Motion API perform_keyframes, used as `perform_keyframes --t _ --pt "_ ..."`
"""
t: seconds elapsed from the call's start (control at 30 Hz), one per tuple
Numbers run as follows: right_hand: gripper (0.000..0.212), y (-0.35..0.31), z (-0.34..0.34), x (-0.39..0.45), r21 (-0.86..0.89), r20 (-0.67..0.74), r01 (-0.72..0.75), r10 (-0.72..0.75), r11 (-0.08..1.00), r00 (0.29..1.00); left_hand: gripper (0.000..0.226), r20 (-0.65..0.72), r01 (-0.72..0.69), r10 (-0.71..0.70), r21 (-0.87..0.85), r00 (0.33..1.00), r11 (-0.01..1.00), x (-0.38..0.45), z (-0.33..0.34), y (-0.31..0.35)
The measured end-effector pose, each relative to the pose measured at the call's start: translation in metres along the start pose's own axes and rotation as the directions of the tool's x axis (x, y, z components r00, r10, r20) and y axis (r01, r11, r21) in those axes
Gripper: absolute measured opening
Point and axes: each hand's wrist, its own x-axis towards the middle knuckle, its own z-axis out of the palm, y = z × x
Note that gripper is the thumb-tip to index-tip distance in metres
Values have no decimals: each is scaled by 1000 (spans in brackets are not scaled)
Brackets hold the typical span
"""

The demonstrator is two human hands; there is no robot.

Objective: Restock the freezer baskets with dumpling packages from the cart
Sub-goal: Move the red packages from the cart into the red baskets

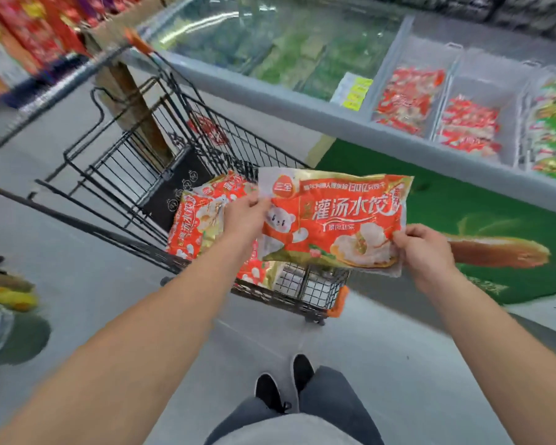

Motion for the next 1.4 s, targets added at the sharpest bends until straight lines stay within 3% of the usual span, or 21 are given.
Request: perform_keyframes --t 0.27,0.53,0.77,1.07,1.4 --pt "16 12 -115 -1 40 -184 42 -34 998 982 21 186 -62 55 32 981 998 -40 93 51" --pt "16 22 -252 35 45 -240 58 -46 997 970 21 309 -122 93 76 947 990 -67 234 86" --pt "16 16 -346 97 64 -204 25 -12 998 979 34 276 -147 119 81 954 986 -76 343 114" --pt "15 1 -371 196 58 -196 -32 43 998 980 20 278 -99 65 110 958 989 -19 425 142" --pt "13 -50 -356 348 109 -189 -150 168 983 968 17 383 -35 -44 199 923 979 140 517 194"
